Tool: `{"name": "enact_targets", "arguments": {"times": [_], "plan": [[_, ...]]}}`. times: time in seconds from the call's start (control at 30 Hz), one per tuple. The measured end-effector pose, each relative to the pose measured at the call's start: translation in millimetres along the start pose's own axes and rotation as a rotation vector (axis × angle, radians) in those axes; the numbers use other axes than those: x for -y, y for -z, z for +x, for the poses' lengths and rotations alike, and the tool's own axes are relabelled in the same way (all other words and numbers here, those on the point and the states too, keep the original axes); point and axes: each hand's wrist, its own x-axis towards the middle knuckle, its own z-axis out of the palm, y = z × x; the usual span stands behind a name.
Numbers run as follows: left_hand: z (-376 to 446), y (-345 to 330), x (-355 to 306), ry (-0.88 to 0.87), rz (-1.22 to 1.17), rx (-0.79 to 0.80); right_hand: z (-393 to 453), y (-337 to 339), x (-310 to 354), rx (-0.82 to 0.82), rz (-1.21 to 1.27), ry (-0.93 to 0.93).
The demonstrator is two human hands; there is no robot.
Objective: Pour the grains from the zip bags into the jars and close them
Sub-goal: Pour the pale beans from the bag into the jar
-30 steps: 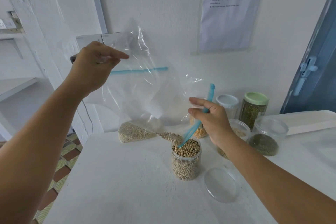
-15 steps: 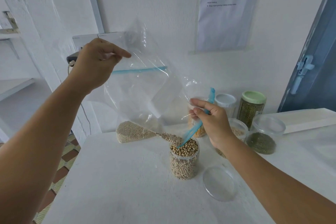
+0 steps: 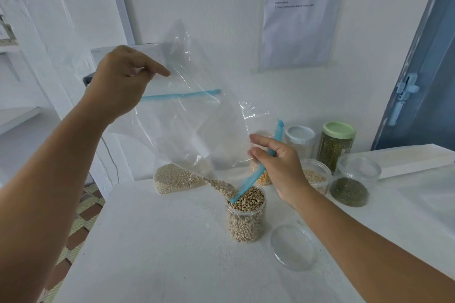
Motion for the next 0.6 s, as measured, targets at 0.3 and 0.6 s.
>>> {"name": "enact_targets", "arguments": {"times": [0.3,0.6], "plan": [[1,-6,-11,0.013,-0.056,0.015,-3,14,4,0.031,-0.058,0.021],[2,-11,-13,-0.006,-0.023,0.052,3,21,-6,-0.039,-0.13,0.042]]}}
